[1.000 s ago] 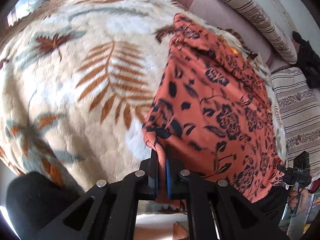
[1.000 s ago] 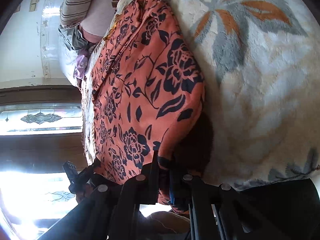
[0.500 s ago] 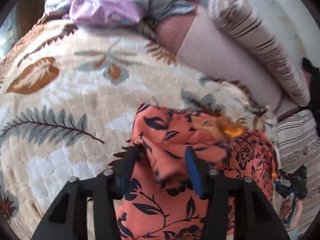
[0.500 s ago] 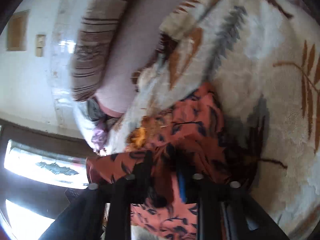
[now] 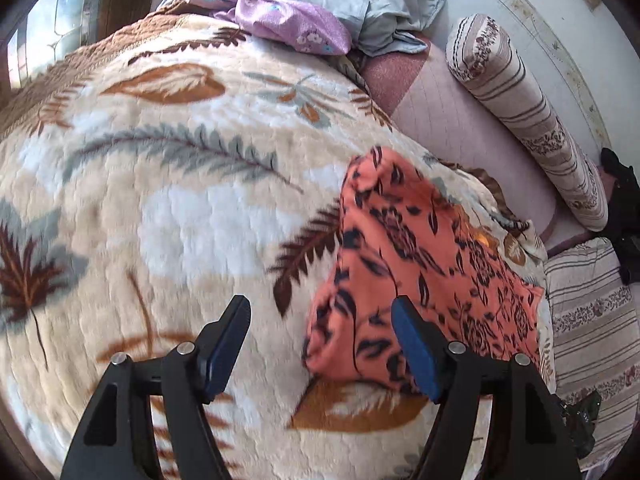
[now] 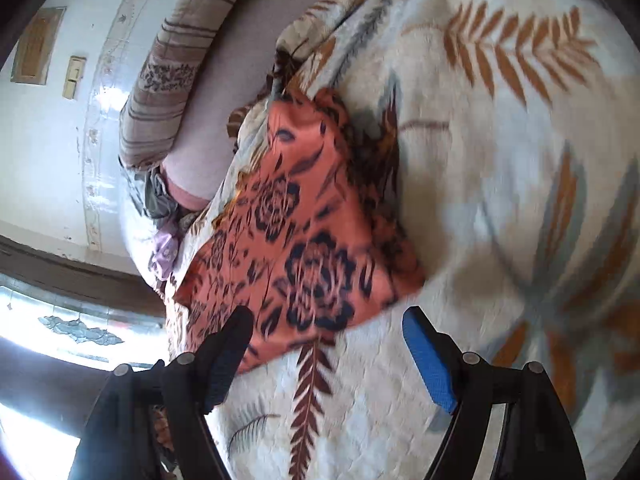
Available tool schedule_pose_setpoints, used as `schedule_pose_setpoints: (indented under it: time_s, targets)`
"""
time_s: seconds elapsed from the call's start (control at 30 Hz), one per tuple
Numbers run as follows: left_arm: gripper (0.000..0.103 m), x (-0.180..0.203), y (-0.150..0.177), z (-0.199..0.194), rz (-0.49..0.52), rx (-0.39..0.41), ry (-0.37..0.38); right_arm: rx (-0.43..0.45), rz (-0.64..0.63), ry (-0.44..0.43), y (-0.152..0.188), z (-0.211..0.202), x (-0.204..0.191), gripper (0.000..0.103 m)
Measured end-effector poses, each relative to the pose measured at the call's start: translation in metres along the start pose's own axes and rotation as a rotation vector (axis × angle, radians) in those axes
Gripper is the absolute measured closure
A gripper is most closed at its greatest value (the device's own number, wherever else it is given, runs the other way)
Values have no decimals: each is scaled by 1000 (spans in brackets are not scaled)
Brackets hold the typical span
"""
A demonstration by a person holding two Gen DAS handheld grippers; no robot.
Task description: Fold small clothes
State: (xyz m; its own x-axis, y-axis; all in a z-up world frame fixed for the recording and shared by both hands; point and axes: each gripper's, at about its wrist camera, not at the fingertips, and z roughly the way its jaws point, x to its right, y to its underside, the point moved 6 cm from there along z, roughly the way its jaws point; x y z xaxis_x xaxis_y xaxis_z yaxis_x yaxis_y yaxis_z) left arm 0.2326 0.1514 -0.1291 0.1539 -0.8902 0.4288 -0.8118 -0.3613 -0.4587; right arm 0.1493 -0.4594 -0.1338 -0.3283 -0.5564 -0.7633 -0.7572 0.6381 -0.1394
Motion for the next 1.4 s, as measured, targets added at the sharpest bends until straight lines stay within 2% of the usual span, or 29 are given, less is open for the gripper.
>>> schedule_pose_setpoints:
  time_s: [0.07,0.13,0.2,0.27,0.33,0.4,0.43,0.47,0.5,0.57,0.7,0.77,0.83,0.87,0.9,0.93,0.97,1.0,1.03,1.07,1.13,1.23,1.3,1.37,1.4]
  targets:
    - [30,13,25,10,-16,-5,30,-23,35,-54,18,15,-5,23]
    - [30,26,39,30,-30,-35,28,-18,93,-51,25,36,-5,23]
    - [29,33,45,49,-45,-54,-21,61,162,-66,15,43,-7,23]
    - [19,39,36,57,-57,-7,-48,104,237,-95,3,50,-8,23]
    - [18,43,24,64,-98,2,-53,136,299,-97,-7,59,-5,23]
    - [20,41,12,73,-141,-27,-59,188,346,-101,-16,60,-1,24]
    - [47,41,6,76,-141,-35,-77,217,360,-109,-20,59,-1,37]
    - [84,43,2,80,-114,-64,-90,228,340,-105,-25,59,-3,84]
    - [84,47,0,83,-94,-110,-85,211,326,-82,-27,63,-2,90]
    - [85,55,-7,69,-67,-97,-80,198,319,-64,-27,61,-3,90]
    - [87,74,-5,4,18,20,-26,253,146,-52,-17,21,-53,94]
    - [87,70,12,-25,40,53,-21,253,66,-51,3,-2,-69,94]
    - [86,55,41,-41,55,34,-25,236,34,-34,37,-18,-66,94]
    - [84,42,60,-43,49,10,-33,228,29,-19,58,-26,-57,94]
    - [78,26,81,-39,38,-31,-49,207,45,-3,79,-29,-43,92]
    - [69,11,102,-29,31,-80,-81,165,79,18,101,-27,-25,90]
    - [65,-9,120,-22,24,-114,-118,113,117,47,122,-23,-2,86]
    - [63,-19,126,-24,16,-81,-49,57,153,91,141,-17,20,84]
    - [62,-24,126,-32,16,-54,-6,30,180,67,156,-18,36,85]
    - [60,-27,124,-38,16,-73,-19,47,188,7,164,-27,41,84]
    - [52,-29,112,-50,22,-72,-49,40,137,88,164,-46,42,81]
    - [51,-25,84,-65,87,0,-71,63,55,130,153,-70,32,68]
    - [50,-22,64,-65,105,22,-54,87,9,185,139,-85,26,63]
    - [49,-13,45,-53,144,13,-8,128,-73,233,120,-92,16,27]
    - [49,-7,35,-43,166,8,-10,143,-113,250,105,-91,9,24]
